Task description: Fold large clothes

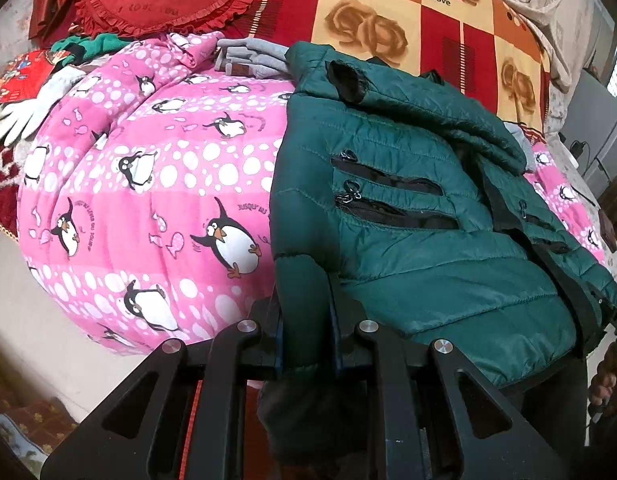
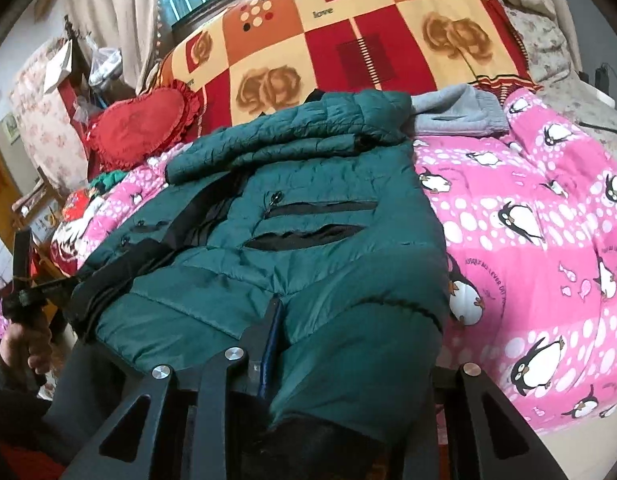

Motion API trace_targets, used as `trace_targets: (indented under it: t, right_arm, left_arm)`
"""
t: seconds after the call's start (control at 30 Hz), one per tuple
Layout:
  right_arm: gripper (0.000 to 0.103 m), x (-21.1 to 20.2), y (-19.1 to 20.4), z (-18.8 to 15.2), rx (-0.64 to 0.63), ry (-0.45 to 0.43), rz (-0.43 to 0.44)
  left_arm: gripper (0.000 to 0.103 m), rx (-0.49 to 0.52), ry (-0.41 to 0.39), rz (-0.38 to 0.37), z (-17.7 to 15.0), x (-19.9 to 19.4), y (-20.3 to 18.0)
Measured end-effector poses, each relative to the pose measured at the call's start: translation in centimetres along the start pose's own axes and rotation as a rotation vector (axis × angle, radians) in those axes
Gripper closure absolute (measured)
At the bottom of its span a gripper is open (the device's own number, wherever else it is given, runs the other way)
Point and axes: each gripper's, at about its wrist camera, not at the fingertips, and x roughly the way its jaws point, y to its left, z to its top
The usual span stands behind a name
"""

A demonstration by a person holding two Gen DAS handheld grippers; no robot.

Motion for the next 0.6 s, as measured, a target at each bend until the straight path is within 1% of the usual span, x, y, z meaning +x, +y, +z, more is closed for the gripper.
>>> trace_targets:
  t: [0.27,0.5,0.6]
  right_arm:
    - [0.072,0.27,0.04,-0.39,0.023,0.007,-0.030]
    - [0.072,0.11,0.54,-0.42,-0.001,-0.003,-0.062]
    - [0.072,-0.01,0.70,-0.47,-0.010,-0.013,-0.054]
  left_arm:
    - [0.087,0.010,0.008,0.007,-0.16,0.34,-0.10]
    - [0.087,0.013,0.019,0.008,-0.28,0.73,-0.18]
    - [0.087,0.016,0.037,-0.008,-0.34,1.03,-0.16]
